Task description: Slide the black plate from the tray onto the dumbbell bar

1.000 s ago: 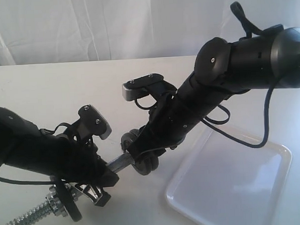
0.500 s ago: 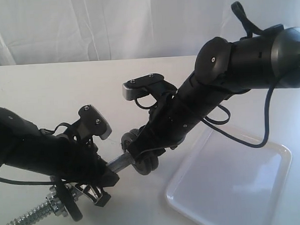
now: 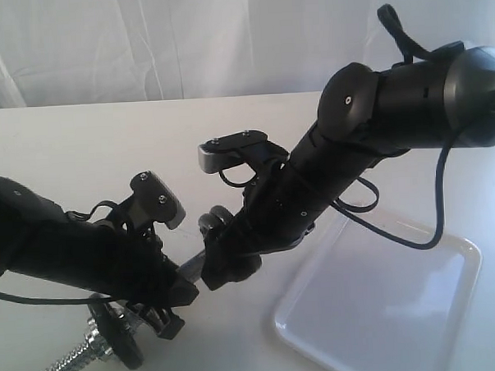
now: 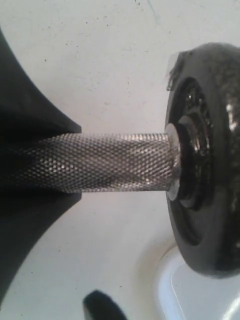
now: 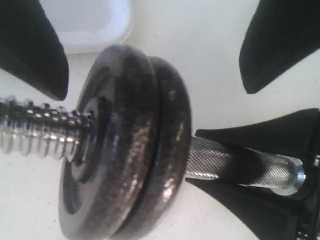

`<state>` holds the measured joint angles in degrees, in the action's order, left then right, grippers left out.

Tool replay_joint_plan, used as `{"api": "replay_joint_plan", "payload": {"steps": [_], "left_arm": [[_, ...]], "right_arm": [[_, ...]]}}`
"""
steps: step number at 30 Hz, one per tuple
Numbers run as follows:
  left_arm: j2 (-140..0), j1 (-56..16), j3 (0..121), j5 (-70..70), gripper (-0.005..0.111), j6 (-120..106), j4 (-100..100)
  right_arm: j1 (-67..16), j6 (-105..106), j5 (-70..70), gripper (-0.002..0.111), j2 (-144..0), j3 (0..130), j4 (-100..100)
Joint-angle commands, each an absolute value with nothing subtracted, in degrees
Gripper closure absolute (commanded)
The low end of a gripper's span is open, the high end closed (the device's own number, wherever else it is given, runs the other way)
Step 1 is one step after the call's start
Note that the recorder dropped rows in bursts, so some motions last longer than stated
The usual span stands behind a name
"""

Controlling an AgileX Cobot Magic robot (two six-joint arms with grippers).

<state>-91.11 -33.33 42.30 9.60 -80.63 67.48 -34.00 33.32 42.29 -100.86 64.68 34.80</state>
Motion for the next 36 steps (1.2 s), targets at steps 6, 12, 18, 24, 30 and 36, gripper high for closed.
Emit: {"api": "replay_joint_plan", "payload": {"steps": [6, 12, 18, 24, 30, 36], "left_arm": [[-87.39, -33.39, 44.76, 12.19, 0.107, -81.07, 74.99], [-87.39, -33.39, 46.03, 12.57, 0.107, -81.21, 75.36], [-87.39, -33.39, 48.81, 13.07, 0.107, -81.19, 77.36], [-89.09, -33.39, 50.92, 13.51, 0.107, -81.19, 77.8], [-93.8, -33.39, 55.07, 16.87, 0.107, -80.96, 79.26], [-97.13, -33.81, 59.72, 19.17, 0.107, -80.96, 81.17]], "right_arm": [[-32.24, 24.96, 41.91, 0.014, -94.62, 65.23, 24.82], [-31.84, 19.85, 45.8, 0.015, -88.69, 66.23, 16.34], [-31.84, 2.37, 50.03, 0.021, -81.69, 66.23, -2.85], [-31.84, -0.75, 52.95, 0.031, -74.13, 66.23, -7.46], [-31.84, -1.75, 53.78, 0.032, -67.53, 66.23, -7.71], [-31.84, -3.03, 55.41, 0.032, -63.06, 66.23, -7.81]]}}
